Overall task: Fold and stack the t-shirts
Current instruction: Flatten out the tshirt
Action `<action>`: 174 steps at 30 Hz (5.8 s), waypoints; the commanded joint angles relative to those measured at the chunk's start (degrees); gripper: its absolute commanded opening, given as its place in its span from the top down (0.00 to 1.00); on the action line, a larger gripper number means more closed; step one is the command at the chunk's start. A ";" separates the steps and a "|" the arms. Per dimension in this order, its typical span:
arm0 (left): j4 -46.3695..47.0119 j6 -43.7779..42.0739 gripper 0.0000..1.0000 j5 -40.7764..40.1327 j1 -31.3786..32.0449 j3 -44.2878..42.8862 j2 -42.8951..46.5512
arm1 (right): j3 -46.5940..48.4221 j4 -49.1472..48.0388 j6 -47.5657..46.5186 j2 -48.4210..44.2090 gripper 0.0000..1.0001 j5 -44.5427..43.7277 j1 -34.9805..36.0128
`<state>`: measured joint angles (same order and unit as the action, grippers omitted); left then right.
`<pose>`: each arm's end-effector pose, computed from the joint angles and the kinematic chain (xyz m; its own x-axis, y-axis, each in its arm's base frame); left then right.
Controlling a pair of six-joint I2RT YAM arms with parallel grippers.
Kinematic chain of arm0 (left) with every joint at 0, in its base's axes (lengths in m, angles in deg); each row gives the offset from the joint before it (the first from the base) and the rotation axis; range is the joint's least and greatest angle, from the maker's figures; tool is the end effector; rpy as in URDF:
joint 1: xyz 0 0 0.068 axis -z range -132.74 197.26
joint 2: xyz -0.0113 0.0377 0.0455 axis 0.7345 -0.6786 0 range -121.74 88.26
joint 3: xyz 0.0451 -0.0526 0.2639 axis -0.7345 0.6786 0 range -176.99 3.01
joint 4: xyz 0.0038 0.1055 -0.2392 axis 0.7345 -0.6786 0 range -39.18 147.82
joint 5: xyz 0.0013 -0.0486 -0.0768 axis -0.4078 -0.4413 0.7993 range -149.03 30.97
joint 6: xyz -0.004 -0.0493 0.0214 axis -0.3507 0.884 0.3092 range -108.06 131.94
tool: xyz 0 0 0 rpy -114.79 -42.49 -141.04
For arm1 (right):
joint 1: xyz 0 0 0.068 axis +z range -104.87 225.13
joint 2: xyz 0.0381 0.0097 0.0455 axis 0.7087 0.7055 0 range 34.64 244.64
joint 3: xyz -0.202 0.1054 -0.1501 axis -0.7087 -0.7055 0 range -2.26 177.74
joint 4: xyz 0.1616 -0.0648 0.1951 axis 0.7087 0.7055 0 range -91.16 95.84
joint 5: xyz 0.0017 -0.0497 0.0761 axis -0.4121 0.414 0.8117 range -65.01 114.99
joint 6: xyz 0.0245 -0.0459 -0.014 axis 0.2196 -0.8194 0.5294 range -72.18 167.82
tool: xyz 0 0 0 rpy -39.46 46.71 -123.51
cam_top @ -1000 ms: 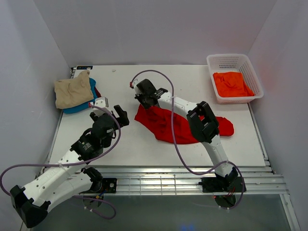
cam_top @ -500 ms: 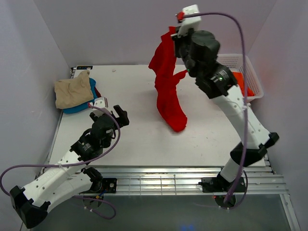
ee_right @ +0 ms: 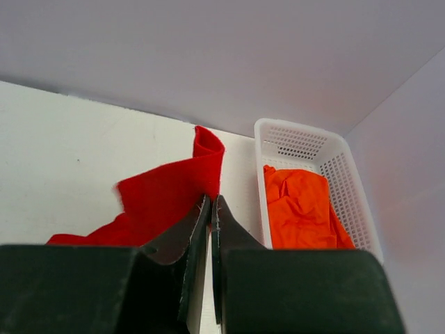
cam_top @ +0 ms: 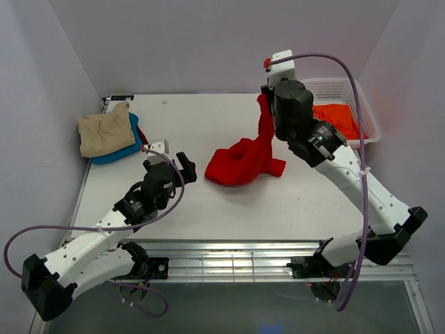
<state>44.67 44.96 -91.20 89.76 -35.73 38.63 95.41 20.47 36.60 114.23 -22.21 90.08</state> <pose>0.1572 -0.1185 0.2848 -0.3680 -0.2884 -0.8840 0.0152 0.9487 -0.3158 0.2199 0.1826 0.5002 -0.0504 -0.2371 -0.9702 0.0290 0.9707 -0.2387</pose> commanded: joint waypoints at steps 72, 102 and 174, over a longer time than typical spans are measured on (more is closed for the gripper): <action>45.48 -8.22 0.10 -7.92 23.86 -9.07 -45.38 | 12.11 -2.29 6.74 -5.15 0.92 15.38 -0.04; 54.72 -12.97 0.26 -8.36 22.98 -10.30 -48.72 | 6.84 -2.90 5.86 -9.28 0.92 12.84 -0.04; 33.19 -12.89 0.29 33.29 16.47 -4.93 -36.67 | -19.18 -3.61 8.32 -18.86 0.92 7.65 -6.36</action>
<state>73.80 29.46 -62.41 106.33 -38.84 3.22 76.96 21.80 44.44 96.00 -14.41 83.83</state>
